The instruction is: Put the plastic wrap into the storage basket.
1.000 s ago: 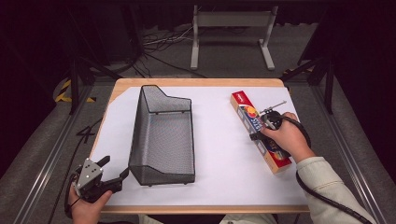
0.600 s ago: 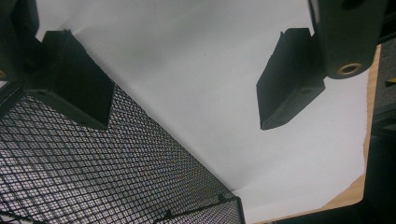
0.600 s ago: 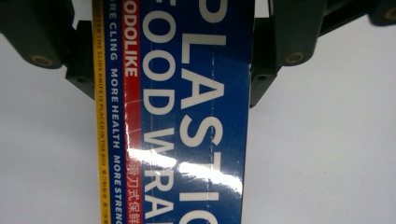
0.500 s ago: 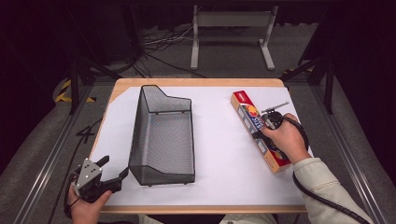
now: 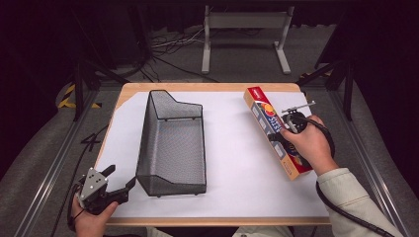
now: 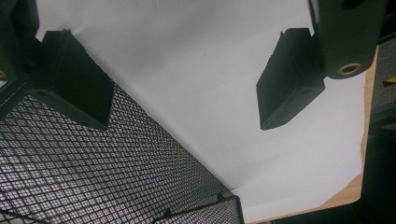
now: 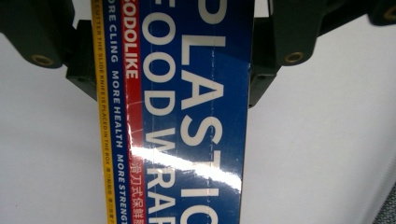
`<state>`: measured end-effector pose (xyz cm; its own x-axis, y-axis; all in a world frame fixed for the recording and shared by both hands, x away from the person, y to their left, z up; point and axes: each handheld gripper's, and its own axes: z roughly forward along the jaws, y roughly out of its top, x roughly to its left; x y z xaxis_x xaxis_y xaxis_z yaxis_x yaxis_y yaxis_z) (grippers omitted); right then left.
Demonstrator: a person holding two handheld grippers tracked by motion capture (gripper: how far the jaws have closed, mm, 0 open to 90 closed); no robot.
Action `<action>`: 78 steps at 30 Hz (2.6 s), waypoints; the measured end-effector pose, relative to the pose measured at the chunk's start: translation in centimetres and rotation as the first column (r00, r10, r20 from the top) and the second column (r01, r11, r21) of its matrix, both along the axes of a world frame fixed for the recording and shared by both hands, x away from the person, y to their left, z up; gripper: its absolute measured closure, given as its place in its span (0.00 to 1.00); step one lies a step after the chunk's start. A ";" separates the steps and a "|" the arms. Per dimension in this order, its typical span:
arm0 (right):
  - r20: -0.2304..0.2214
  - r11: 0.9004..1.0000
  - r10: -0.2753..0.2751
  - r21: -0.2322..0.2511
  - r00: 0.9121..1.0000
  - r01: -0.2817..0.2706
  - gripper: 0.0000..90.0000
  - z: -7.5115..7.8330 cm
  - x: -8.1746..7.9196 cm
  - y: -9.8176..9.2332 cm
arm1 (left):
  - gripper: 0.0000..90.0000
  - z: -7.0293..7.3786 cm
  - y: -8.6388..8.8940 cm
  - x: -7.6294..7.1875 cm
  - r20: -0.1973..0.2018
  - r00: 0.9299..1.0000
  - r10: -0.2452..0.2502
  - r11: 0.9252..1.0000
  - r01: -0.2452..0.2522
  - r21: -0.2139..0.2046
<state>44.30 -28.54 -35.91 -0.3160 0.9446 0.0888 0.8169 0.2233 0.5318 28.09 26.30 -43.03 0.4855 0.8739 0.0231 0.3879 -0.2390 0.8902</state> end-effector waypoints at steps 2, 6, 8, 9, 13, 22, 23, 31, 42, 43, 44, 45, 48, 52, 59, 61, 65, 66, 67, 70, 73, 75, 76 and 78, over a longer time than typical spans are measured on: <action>0.004 1.000 0.002 0.004 1.000 -0.002 0.44 0.3 -0.1 0.0 | 0.22 0.0 0.0 0.0 0.000 1.000 0.000 1.000 0.000 0.000; 0.031 1.000 0.009 0.030 0.999 -0.010 0.44 1.5 -0.6 0.0 | 0.22 0.0 0.1 0.0 0.001 1.000 0.002 1.000 -0.002 0.003; 0.048 1.000 0.013 0.027 0.999 -0.014 0.44 2.0 -1.0 0.0 | 0.22 0.0 0.0 0.0 0.000 1.000 0.003 1.000 -0.003 -0.001; 0.058 0.999 0.019 0.030 0.998 -0.021 0.44 2.3 -1.2 0.0 | 0.22 0.0 0.0 0.0 0.002 1.000 0.003 1.000 -0.003 0.000; 0.096 0.998 0.043 0.035 0.994 -0.047 0.44 3.1 -1.8 0.2 | 0.22 0.0 0.0 -0.1 0.003 1.000 0.004 1.000 -0.004 0.002; 0.148 0.994 0.091 0.041 0.985 -0.098 0.44 4.1 -3.2 1.5 | 0.22 0.1 -0.1 0.0 0.007 1.000 0.005 1.000 -0.005 0.004; 0.154 0.993 0.100 0.039 0.983 -0.107 0.44 4.2 -3.3 1.7 | 0.22 0.1 -0.1 0.0 0.007 1.000 0.003 1.000 -0.003 0.008; 0.199 0.981 0.177 0.043 0.964 -0.190 0.44 5.0 -4.0 4.1 | 0.22 0.1 0.0 -0.1 0.008 1.000 0.005 1.000 -0.005 0.005; 0.186 0.956 0.266 0.076 0.946 -0.283 0.44 5.5 -4.4 8.6 | 0.22 0.1 0.0 -0.1 0.009 1.000 0.005 1.000 -0.005 0.005; 0.186 0.956 0.266 0.076 0.946 -0.283 0.44 5.5 -4.4 8.6 | 0.22 0.1 0.0 -0.1 0.009 1.000 0.005 1.000 -0.005 0.005; 0.182 0.953 0.269 0.091 0.946 -0.289 0.44 5.6 -4.4 9.0 | 0.22 0.1 0.1 -0.1 0.009 1.000 0.005 1.000 -0.005 0.005; 0.183 0.946 0.282 0.109 0.942 -0.304 0.44 5.8 -4.4 9.6 | 0.22 0.1 0.1 -0.1 0.008 1.000 0.005 1.000 -0.005 0.005; 0.185 0.942 0.294 0.110 0.938 -0.317 0.44 6.0 -4.5 10.9 | 0.22 0.1 0.1 -0.1 0.008 1.000 0.004 1.000 -0.004 0.005; 0.166 0.937 0.309 0.116 0.937 -0.329 0.44 6.1 -4.7 12.5 | 0.22 0.1 0.1 -0.1 0.008 1.000 0.004 1.000 -0.004 0.003; 0.164 0.934 0.314 0.125 0.935 -0.336 0.44 6.0 -5.1 15.1 | 0.22 0.2 0.1 -0.1 0.011 1.000 0.005 1.000 -0.005 0.000; 0.167 0.931 0.322 0.123 0.932 -0.344 0.44 6.0 -5.2 15.9 | 0.22 0.1 0.1 -0.1 0.011 1.000 0.004 1.000 -0.004 -0.001; 0.165 0.923 0.340 0.131 0.926 -0.362 0.44 5.9 -5.4 17.3 | 0.22 0.1 0.1 -0.1 0.013 1.000 0.003 1.000 -0.003 -0.001; 0.160 0.923 0.341 0.132 0.927 -0.362 0.44 5.8 -5.4 17.6 | 0.22 0.1 0.1 -0.1 0.011 1.000 0.003 1.000 -0.003 -0.002; 0.149 0.920 0.342 0.147 0.928 -0.363 0.44 5.6 -5.4 18.2 | 0.22 0.1 0.1 -0.1 0.010 1.000 0.002 1.000 -0.002 -0.001; 0.137 0.919 0.342 0.159 0.930 -0.361 0.44 5.4 -5.4 18.8 | 0.22 0.1 0.1 -0.1 0.011 1.000 0.003 1.000 -0.003 -0.002; 0.119 0.919 0.337 0.175 0.934 -0.354 0.44 5.0 -5.4 19.7 | 0.22 0.2 0.1 -0.2 0.015 1.000 0.002 1.000 -0.002 -0.004; 0.107 0.922 0.322 0.189 0.941 -0.337 0.44 4.8 -5.4 20.2 | 0.22 0.2 0.1 -0.1 0.014 1.000 0.002 1.000 -0.002 -0.004; 0.099 0.925 0.313 0.194 0.944 -0.327 0.44 4.7 -5.4 20.4 | 0.22 0.2 0.1 -0.1 0.014 1.000 0.002 1.000 -0.002 -0.004; 0.089 0.928 0.299 0.203 0.950 -0.312 0.44 4.5 -5.3 20.8 | 0.22 0.2 0.1 -0.2 0.013 1.000 0.002 1.000 -0.002 -0.004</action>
